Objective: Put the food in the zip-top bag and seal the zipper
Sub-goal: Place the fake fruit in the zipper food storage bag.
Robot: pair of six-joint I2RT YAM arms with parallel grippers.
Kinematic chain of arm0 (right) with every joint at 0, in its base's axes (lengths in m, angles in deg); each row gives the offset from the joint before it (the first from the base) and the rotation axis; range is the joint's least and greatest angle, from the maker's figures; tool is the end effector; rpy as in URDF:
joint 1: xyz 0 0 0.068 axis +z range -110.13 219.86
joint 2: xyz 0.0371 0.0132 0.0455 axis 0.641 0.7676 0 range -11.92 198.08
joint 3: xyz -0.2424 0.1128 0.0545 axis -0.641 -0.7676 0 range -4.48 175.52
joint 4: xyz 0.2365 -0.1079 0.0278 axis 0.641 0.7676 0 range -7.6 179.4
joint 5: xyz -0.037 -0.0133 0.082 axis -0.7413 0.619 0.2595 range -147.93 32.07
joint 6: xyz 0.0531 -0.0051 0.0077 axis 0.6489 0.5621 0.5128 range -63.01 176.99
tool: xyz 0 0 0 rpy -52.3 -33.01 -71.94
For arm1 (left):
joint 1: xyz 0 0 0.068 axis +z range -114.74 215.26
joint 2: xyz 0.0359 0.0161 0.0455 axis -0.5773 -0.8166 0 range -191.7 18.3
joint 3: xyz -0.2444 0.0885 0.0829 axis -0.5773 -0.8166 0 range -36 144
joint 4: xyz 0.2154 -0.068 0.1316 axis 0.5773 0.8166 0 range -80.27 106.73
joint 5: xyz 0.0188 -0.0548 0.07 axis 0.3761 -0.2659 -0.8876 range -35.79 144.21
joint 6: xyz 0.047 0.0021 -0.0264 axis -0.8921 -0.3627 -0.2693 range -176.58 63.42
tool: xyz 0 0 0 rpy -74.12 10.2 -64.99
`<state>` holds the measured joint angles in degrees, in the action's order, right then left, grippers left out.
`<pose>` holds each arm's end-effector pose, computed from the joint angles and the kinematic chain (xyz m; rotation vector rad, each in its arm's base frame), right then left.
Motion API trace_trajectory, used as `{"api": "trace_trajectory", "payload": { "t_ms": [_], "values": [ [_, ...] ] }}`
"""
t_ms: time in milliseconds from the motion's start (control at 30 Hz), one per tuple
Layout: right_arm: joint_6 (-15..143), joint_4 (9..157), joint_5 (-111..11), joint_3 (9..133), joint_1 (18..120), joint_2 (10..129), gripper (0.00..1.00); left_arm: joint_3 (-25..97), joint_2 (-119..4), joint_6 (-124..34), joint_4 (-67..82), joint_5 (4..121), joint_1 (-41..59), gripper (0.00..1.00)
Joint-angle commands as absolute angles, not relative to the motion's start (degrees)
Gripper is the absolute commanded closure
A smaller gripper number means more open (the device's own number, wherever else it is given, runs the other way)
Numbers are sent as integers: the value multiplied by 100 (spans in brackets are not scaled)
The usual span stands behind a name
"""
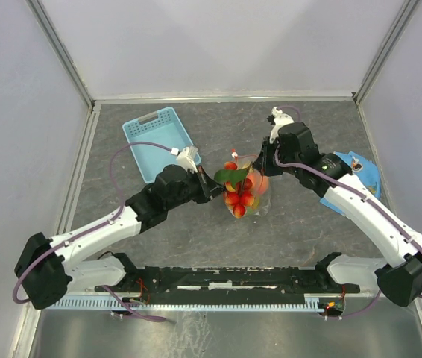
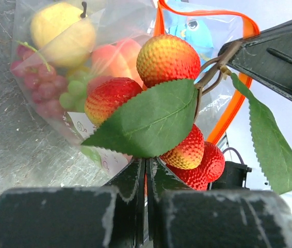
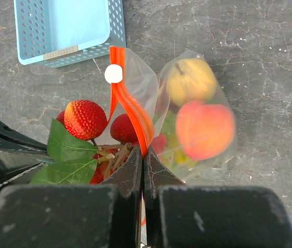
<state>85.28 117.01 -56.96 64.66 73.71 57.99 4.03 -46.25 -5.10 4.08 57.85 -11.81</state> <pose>0.2192 0.1477 0.3547 -0.1193 2.2561 0.6184 0.1740 -0.1904 0.2693 -0.0331 2.0966 -1.1792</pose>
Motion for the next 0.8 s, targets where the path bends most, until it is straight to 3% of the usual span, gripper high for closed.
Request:
{"api": "trace_trajectory", "payload": {
  "t_ms": [0,300,433,667,767],
  "values": [
    [8248,11873,-5808,6761,7337,5840,97,1097,-4255,-1060,1025,5827,-1201,97],
    [8027,11973,-5717,6636,7304,6112,93,1358,-4360,-1417,1710,5476,-1193,97],
    [7695,12618,-5492,7378,7304,6075,73,1548,-4555,-1526,1691,5624,-1194,97],
    [7686,13104,-4661,7867,7314,5837,57,1743,-4612,-1597,1717,5606,-1194,97],
    [8016,12846,-4269,7699,7398,5720,55,1736,-4617,-1602,1712,5589,-1195,97]
  ]
}}
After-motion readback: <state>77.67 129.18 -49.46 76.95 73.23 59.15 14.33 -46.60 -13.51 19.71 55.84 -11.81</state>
